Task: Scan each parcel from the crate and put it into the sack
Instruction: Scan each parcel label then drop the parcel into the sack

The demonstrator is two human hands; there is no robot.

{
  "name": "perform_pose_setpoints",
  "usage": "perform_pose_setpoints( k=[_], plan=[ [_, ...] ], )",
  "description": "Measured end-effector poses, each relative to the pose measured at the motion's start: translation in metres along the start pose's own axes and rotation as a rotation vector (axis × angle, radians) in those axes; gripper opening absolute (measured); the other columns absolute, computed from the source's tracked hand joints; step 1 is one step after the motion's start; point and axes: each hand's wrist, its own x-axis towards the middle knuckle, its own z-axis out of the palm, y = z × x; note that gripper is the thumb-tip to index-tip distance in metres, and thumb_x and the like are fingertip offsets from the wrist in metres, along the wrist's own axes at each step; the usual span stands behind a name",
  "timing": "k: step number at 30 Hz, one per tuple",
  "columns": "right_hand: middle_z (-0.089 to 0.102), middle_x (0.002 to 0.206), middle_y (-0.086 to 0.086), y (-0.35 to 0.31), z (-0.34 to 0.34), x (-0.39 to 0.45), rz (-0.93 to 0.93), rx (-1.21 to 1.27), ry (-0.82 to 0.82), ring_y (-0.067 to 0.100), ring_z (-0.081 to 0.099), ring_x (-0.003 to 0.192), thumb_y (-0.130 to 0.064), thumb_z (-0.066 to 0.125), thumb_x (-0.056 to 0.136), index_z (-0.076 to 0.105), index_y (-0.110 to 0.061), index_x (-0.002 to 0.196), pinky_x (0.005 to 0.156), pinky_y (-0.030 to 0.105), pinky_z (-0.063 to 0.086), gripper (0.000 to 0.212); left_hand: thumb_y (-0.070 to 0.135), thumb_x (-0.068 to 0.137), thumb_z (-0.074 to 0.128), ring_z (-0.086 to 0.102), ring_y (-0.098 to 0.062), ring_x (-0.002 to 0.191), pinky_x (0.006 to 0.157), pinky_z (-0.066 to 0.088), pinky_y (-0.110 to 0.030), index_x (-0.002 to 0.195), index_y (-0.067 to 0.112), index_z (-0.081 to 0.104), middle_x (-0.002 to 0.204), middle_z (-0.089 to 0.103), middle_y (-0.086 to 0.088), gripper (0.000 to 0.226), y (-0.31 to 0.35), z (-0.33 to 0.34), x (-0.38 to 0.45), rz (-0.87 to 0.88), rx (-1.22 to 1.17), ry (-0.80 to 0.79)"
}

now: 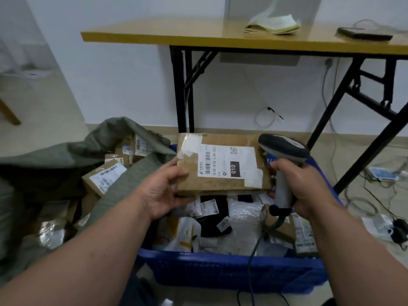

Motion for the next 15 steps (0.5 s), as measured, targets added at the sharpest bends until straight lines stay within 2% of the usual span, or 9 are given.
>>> perform_pose_setpoints(
  k=[2,3,5,8,10,12,15],
  plan=[
    [0.071,0.078,0.009,-0.003,0.005,-0.002,-0.044,-0.084,-0.004,0.014,0.069,0.055,-0.017,0.069,0.080,0.065,-0.016,0.088,0.048,0.029,0.055,0.010,0.007,0.077,0.067,0.065,-0.026,0.093,0.070,0.054,-0.037,0.130,0.019,0.058,0.122,0.066,-0.014,0.055,0.006,-0.006,0.001,0.118,-0.015,0.113],
    [0.071,0.077,0.008,-0.006,0.007,-0.004,-0.077,-0.161,-0.005,0.012,0.068,0.053,-0.018,0.070,0.080,0.064,-0.018,0.089,0.047,0.028,0.054,0.011,0.006,0.080,0.068,0.064,-0.023,0.083,0.062,0.054,-0.033,0.125,0.017,0.059,0.115,0.067,-0.013,0.047,0.009,-0.009,0.001,0.175,-0.019,0.181],
    [0.072,0.070,0.006,-0.013,0.011,-0.010,-0.145,-0.332,-0.092,0.010,0.069,0.053,-0.021,0.069,0.079,0.065,-0.017,0.089,0.053,0.032,0.055,0.012,0.009,0.080,0.072,0.066,-0.020,0.080,0.056,0.055,-0.031,0.111,0.019,0.066,0.102,0.071,-0.006,0.033,0.014,-0.018,0.000,0.256,0.017,0.289],
    [0.071,0.065,-0.001,-0.022,0.019,-0.030,-0.179,-0.523,-0.346,0.012,0.069,0.057,-0.031,0.073,0.070,0.070,-0.019,0.081,0.050,0.024,0.053,0.016,0.014,0.081,0.074,0.069,-0.012,0.072,0.054,0.056,-0.027,0.099,0.020,0.072,0.082,0.075,0.003,0.019,0.017,-0.028,-0.002,0.317,0.067,0.353],
    [0.071,0.066,-0.005,-0.022,0.028,-0.042,-0.171,-0.573,-0.458,0.013,0.068,0.056,-0.029,0.076,0.072,0.070,-0.022,0.081,0.048,0.019,0.051,0.013,0.015,0.081,0.075,0.071,-0.012,0.066,0.056,0.057,-0.029,0.095,0.019,0.072,0.077,0.076,0.002,0.014,0.019,-0.032,-0.003,0.327,0.050,0.358],
    [0.070,0.062,-0.008,-0.018,0.037,-0.051,-0.182,-0.606,-0.501,0.014,0.068,0.055,-0.019,0.072,0.079,0.067,-0.022,0.081,0.049,0.022,0.053,0.006,0.016,0.082,0.075,0.071,-0.014,0.065,0.056,0.057,-0.030,0.096,0.017,0.071,0.077,0.076,0.001,0.015,0.020,-0.034,-0.003,0.333,0.041,0.353],
    [0.067,0.057,-0.008,-0.014,0.047,-0.060,-0.177,-0.603,-0.521,0.017,0.067,0.054,-0.012,0.068,0.083,0.066,-0.019,0.083,0.054,0.030,0.058,0.007,0.015,0.081,0.076,0.072,-0.013,0.067,0.055,0.055,-0.027,0.101,0.016,0.070,0.083,0.075,-0.002,0.021,0.021,-0.036,-0.003,0.357,0.023,0.361]
  ],
)
